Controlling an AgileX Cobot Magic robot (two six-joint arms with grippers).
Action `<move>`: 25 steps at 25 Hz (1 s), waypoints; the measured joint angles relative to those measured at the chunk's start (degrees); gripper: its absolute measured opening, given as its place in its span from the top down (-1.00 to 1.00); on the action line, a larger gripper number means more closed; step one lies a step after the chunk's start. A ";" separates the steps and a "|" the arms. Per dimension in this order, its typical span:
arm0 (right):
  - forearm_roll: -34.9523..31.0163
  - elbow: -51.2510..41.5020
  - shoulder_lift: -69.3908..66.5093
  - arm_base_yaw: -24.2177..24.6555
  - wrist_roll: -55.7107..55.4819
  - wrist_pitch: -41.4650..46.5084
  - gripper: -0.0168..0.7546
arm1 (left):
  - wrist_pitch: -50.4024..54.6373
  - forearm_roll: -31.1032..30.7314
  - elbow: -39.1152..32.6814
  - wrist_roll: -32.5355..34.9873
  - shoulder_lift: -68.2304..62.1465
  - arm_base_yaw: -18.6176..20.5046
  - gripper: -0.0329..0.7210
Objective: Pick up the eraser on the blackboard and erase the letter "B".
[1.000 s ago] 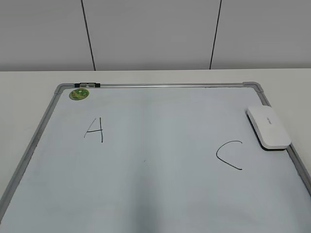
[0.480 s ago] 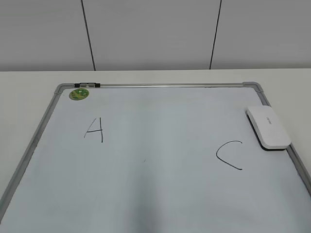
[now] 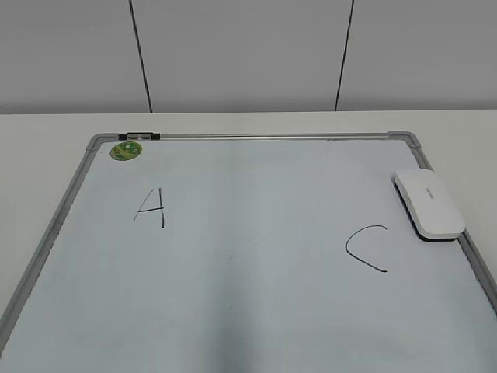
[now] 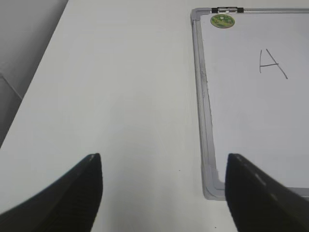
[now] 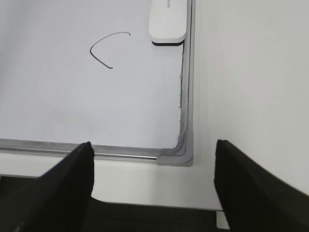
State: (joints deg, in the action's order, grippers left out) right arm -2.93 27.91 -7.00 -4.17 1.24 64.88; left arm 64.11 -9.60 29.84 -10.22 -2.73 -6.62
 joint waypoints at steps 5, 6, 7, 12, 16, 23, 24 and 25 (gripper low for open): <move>0.00 0.00 5.33 1.17 0.00 0.12 -0.53 | 0.00 0.00 0.00 0.00 1.83 1.43 -0.62; 0.00 0.00 6.43 1.17 0.00 0.21 -0.53 | 0.00 0.00 0.00 0.00 1.83 1.56 -0.62; 0.00 0.00 7.29 1.17 0.00 0.23 -0.53 | 0.00 0.00 0.00 0.00 1.90 1.64 -0.62; 0.00 0.00 7.93 1.17 0.00 0.33 -0.53 | 0.00 0.12 0.00 0.00 2.14 1.68 -0.62; 0.00 0.00 7.93 1.17 0.00 0.33 -0.53 | 0.00 0.12 0.00 0.00 2.14 1.68 -0.62; 0.00 0.00 7.93 1.17 0.00 0.33 -0.53 | 0.00 0.12 0.00 0.00 2.14 1.68 -0.62; 0.00 0.00 7.93 1.17 0.00 0.33 -0.53 | 0.00 0.12 0.00 0.00 2.14 1.68 -0.62; 0.00 0.00 7.93 1.17 0.00 0.33 -0.53 | 0.00 0.12 0.00 0.00 2.14 1.68 -0.62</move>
State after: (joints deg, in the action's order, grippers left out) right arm -2.93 27.91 0.93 -3.01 1.24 65.21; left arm 64.11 -9.48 29.84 -10.22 -0.59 -4.94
